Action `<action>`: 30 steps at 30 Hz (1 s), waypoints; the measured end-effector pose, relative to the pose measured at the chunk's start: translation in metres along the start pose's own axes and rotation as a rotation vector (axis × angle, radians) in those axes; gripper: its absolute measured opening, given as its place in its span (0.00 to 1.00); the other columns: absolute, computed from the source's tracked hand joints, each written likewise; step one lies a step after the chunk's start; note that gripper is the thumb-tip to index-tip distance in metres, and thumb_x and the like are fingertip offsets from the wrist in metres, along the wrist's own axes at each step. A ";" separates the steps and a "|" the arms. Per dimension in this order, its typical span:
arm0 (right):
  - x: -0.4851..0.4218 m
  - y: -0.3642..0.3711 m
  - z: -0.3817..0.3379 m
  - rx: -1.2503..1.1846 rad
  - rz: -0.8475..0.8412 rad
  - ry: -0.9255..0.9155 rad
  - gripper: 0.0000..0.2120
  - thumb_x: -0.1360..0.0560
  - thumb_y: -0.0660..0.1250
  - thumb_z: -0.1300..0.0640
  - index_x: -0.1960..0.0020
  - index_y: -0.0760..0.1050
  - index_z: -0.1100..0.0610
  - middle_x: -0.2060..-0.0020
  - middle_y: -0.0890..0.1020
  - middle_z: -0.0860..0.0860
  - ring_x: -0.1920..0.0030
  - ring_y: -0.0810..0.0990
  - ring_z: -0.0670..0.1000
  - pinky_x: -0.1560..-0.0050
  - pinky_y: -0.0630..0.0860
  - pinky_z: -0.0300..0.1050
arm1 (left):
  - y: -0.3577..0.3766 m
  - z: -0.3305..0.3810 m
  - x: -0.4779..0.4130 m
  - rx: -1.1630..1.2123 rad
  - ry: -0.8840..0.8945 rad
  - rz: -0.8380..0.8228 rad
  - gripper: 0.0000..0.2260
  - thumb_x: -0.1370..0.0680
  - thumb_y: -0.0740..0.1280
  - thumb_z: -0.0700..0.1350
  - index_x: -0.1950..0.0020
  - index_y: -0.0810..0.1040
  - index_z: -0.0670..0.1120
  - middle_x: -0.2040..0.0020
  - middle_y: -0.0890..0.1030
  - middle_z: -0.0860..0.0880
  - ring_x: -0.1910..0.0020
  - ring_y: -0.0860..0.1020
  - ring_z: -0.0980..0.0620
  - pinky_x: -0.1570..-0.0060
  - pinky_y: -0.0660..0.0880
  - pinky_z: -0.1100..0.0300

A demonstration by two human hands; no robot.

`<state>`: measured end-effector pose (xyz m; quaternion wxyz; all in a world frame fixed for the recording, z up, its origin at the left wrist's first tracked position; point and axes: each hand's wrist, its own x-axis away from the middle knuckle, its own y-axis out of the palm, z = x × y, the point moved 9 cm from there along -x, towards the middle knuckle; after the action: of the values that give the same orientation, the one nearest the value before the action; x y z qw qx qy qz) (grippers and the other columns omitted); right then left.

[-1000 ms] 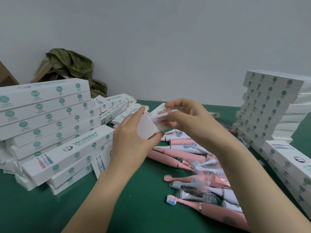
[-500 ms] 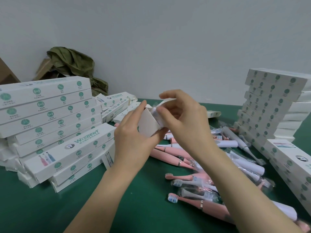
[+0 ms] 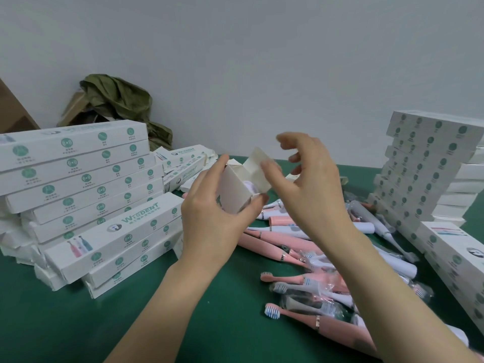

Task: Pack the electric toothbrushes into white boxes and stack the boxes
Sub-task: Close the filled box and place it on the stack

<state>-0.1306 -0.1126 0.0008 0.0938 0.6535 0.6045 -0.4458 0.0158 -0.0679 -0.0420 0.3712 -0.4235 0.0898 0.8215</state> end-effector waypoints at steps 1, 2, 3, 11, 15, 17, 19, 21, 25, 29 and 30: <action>-0.001 0.005 0.006 -0.074 -0.060 0.067 0.11 0.22 0.64 0.55 0.41 0.75 0.55 0.52 0.78 0.49 0.54 0.75 0.48 0.53 0.71 0.39 | 0.001 -0.002 0.001 0.039 -0.011 -0.016 0.37 0.38 0.76 0.58 0.30 0.70 0.52 0.46 0.71 0.72 0.43 0.70 0.71 0.43 0.66 0.73; -0.002 0.011 0.009 -0.157 -0.125 0.112 0.09 0.21 0.61 0.54 0.46 0.77 0.56 0.58 0.79 0.53 0.58 0.76 0.50 0.54 0.73 0.45 | 0.003 -0.005 0.001 0.077 -0.019 -0.048 0.40 0.39 0.75 0.59 0.29 0.67 0.56 0.46 0.73 0.72 0.42 0.71 0.69 0.43 0.68 0.71; -0.002 0.013 0.007 -0.198 -0.155 0.116 0.12 0.20 0.58 0.55 0.54 0.77 0.61 0.63 0.78 0.59 0.61 0.75 0.56 0.57 0.73 0.50 | 0.007 -0.006 0.002 0.108 -0.030 -0.088 0.43 0.41 0.76 0.59 0.28 0.63 0.60 0.45 0.73 0.70 0.42 0.71 0.67 0.44 0.69 0.70; 0.007 0.026 -0.013 -0.349 -0.284 0.095 0.18 0.18 0.55 0.54 0.52 0.76 0.67 0.59 0.78 0.66 0.61 0.77 0.58 0.53 0.79 0.56 | -0.002 0.002 -0.001 0.355 0.014 -0.011 0.22 0.30 0.72 0.50 0.38 0.71 0.56 0.42 0.76 0.52 0.41 0.76 0.47 0.42 0.74 0.45; 0.017 0.034 -0.023 -0.341 -0.321 0.081 0.19 0.18 0.52 0.49 0.47 0.75 0.61 0.57 0.77 0.62 0.54 0.75 0.61 0.48 0.73 0.63 | -0.006 0.003 -0.004 0.376 -0.021 0.026 0.08 0.30 0.66 0.48 0.53 0.72 0.55 0.57 0.75 0.57 0.59 0.73 0.56 0.55 0.69 0.60; 0.021 0.037 -0.026 -0.333 -0.335 0.089 0.17 0.18 0.51 0.47 0.46 0.76 0.54 0.55 0.80 0.55 0.52 0.77 0.53 0.45 0.74 0.56 | -0.005 0.001 -0.005 0.415 -0.056 0.024 0.06 0.32 0.64 0.49 0.56 0.72 0.53 0.60 0.75 0.57 0.61 0.73 0.55 0.56 0.69 0.63; 0.021 0.039 -0.026 -0.327 -0.322 0.094 0.14 0.19 0.54 0.50 0.44 0.77 0.50 0.55 0.82 0.48 0.53 0.78 0.45 0.47 0.75 0.43 | -0.002 0.003 -0.006 0.407 -0.059 0.011 0.07 0.32 0.65 0.50 0.54 0.73 0.54 0.59 0.77 0.57 0.59 0.75 0.55 0.55 0.70 0.63; 0.018 0.038 -0.026 -0.281 -0.296 0.080 0.13 0.20 0.56 0.56 0.41 0.77 0.50 0.59 0.81 0.47 0.58 0.77 0.44 0.56 0.72 0.40 | 0.005 0.003 -0.003 0.393 -0.065 -0.046 0.15 0.34 0.69 0.49 0.48 0.73 0.56 0.53 0.78 0.58 0.51 0.76 0.56 0.51 0.71 0.64; 0.011 0.034 -0.010 -0.158 -0.246 0.075 0.14 0.20 0.53 0.61 0.46 0.77 0.57 0.64 0.79 0.52 0.63 0.73 0.49 0.61 0.68 0.45 | 0.022 -0.018 0.004 0.222 -0.193 -0.180 0.39 0.39 0.78 0.46 0.36 0.60 0.65 0.42 0.70 0.63 0.38 0.69 0.59 0.41 0.71 0.60; 0.008 0.033 0.003 -0.086 -0.221 0.063 0.16 0.20 0.53 0.61 0.39 0.76 0.54 0.61 0.79 0.48 0.61 0.72 0.47 0.64 0.66 0.34 | 0.019 -0.029 0.004 0.035 -0.241 -0.113 0.26 0.38 0.78 0.48 0.44 0.72 0.55 0.48 0.73 0.56 0.46 0.73 0.54 0.49 0.73 0.59; 0.008 0.033 0.002 -0.082 -0.216 0.042 0.16 0.20 0.54 0.61 0.38 0.76 0.56 0.60 0.81 0.51 0.60 0.72 0.48 0.62 0.66 0.35 | 0.018 -0.028 0.003 0.022 -0.221 -0.104 0.24 0.39 0.78 0.49 0.46 0.74 0.54 0.49 0.74 0.56 0.49 0.73 0.56 0.53 0.72 0.63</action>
<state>-0.1038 -0.1166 -0.0202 0.0592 0.5893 0.6910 -0.4143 0.0196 -0.0919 -0.0647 0.4255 -0.3304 0.0355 0.8417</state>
